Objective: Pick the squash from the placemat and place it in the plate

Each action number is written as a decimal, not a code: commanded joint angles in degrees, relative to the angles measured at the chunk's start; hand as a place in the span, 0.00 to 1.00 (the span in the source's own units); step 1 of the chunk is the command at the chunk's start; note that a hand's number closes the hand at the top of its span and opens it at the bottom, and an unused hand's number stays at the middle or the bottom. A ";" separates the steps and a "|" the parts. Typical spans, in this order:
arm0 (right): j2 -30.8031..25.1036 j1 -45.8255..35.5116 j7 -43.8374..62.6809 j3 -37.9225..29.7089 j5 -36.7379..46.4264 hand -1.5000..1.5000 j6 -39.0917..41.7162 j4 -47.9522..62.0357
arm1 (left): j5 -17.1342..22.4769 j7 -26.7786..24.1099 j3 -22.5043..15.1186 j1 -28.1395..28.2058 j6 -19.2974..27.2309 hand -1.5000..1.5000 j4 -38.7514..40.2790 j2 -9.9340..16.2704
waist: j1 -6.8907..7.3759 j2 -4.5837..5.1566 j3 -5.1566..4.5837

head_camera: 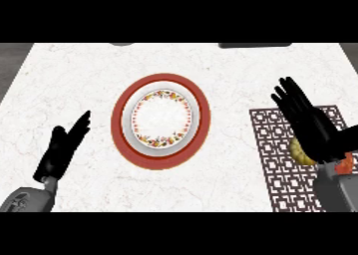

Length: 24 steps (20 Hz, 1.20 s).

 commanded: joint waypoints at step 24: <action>3.49 29.62 -5.07 7.14 57.93 0.00 -42.78 -23.07 | -6.40 -18.47 7.01 13.18 6.95 0.50 -10.78 4.42 | 1.07 -1.53 -1.60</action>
